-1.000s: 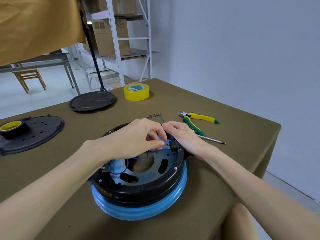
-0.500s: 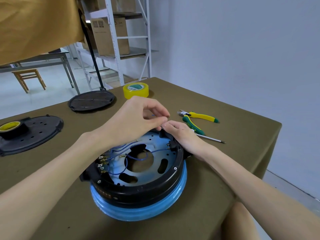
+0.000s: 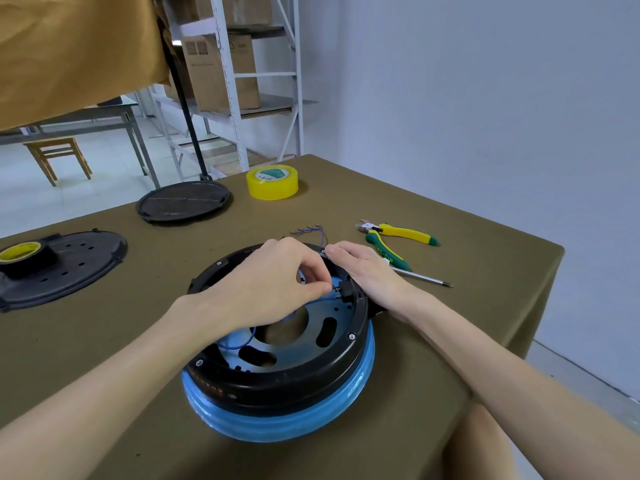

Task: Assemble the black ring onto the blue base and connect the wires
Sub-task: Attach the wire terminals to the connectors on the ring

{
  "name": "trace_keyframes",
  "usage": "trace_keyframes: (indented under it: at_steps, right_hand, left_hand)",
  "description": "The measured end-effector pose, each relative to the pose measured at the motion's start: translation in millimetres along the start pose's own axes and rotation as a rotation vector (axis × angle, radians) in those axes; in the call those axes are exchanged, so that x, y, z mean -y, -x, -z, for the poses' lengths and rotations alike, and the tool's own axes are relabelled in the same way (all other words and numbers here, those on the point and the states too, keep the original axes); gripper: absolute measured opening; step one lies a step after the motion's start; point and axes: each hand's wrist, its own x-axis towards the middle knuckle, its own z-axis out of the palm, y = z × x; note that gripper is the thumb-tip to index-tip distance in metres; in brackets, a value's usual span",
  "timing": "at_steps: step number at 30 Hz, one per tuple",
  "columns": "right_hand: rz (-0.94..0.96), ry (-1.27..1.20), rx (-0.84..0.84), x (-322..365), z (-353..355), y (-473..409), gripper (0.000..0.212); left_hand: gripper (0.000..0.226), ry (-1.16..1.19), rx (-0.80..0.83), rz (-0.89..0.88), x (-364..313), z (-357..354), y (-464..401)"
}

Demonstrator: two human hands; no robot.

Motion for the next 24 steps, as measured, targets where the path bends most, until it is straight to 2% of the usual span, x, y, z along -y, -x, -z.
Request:
trace_keyframes:
  at_steps: [7,24]
  right_hand:
    - [-0.012,0.007,0.001,-0.9,0.3,0.1,0.039]
    - [0.013,0.015,-0.009,-4.1,0.0,-1.9,0.041]
  left_hand:
    - [0.009,-0.046,-0.034,-0.01,-1.8,-4.8,4.2]
    - [0.012,-0.031,-0.132,0.008,-1.7,-15.7,9.3]
